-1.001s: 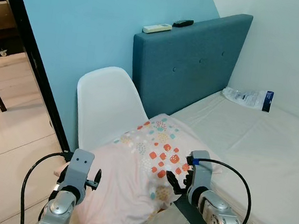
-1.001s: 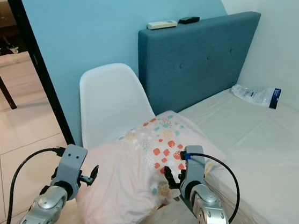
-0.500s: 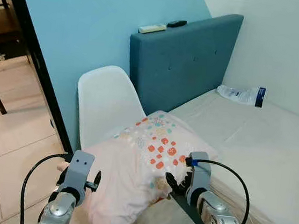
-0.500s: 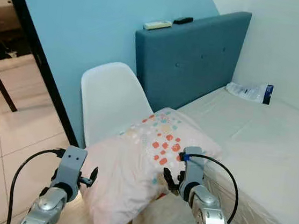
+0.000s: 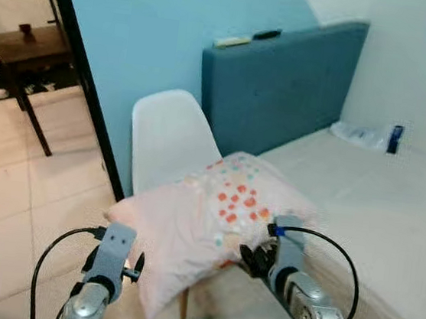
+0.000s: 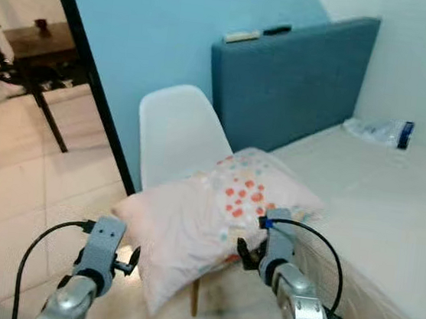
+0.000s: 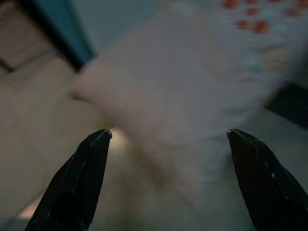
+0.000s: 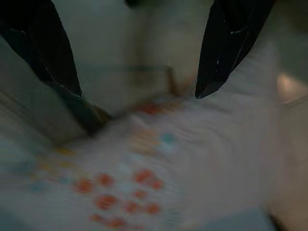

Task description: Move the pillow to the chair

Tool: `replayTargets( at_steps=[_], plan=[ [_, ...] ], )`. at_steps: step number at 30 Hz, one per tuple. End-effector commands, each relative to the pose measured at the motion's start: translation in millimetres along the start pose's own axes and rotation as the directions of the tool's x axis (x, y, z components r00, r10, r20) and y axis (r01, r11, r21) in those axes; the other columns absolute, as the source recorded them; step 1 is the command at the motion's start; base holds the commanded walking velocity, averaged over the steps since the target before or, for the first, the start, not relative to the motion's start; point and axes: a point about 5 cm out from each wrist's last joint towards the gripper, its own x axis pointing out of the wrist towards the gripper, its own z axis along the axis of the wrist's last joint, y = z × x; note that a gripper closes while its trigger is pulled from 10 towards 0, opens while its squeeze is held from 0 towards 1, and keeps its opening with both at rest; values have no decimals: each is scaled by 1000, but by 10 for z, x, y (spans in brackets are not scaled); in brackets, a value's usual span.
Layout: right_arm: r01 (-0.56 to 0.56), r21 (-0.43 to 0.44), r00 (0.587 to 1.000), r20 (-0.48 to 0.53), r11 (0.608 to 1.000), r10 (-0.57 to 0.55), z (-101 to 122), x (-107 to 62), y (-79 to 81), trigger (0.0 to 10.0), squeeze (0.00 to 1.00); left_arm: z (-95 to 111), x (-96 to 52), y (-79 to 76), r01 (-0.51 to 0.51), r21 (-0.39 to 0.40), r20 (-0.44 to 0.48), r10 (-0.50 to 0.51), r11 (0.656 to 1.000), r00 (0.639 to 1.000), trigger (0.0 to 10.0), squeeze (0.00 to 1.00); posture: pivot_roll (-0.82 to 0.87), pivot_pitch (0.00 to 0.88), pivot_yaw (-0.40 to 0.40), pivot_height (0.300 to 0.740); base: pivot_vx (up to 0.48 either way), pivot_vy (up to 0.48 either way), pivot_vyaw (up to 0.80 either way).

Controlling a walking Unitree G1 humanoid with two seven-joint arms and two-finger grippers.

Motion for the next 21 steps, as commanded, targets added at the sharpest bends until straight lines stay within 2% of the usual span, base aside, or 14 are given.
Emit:
replayTargets(
  at_steps=[1, 14, 21],
  plan=[
    [17, 11, 1000, -26, 1000, -17, -68, -9, -31, 10000, 0, -14, -4, 28, -6, 20, -6, 6, 1000, 1000, 10000, 0, -30, 16, 15, 740, 0, 0, -756],
    [45, 13, 998, -55, 999, -44, -90, 10, -73, 10000, 0, -3, 14, 4, 8, 35, -3, -8, 999, 1000, 10000, 0, -29, 7, 14, 740, 0, 0, -756],
    [94, 55, 993, -77, 994, -90, -177, 13, -133, 10000, 0, -50, 25, -31, 28, 47, -16, -27, 999, 1000, 10000, 0, -34, 9, 17, 740, 0, 0, -756]
  ],
)
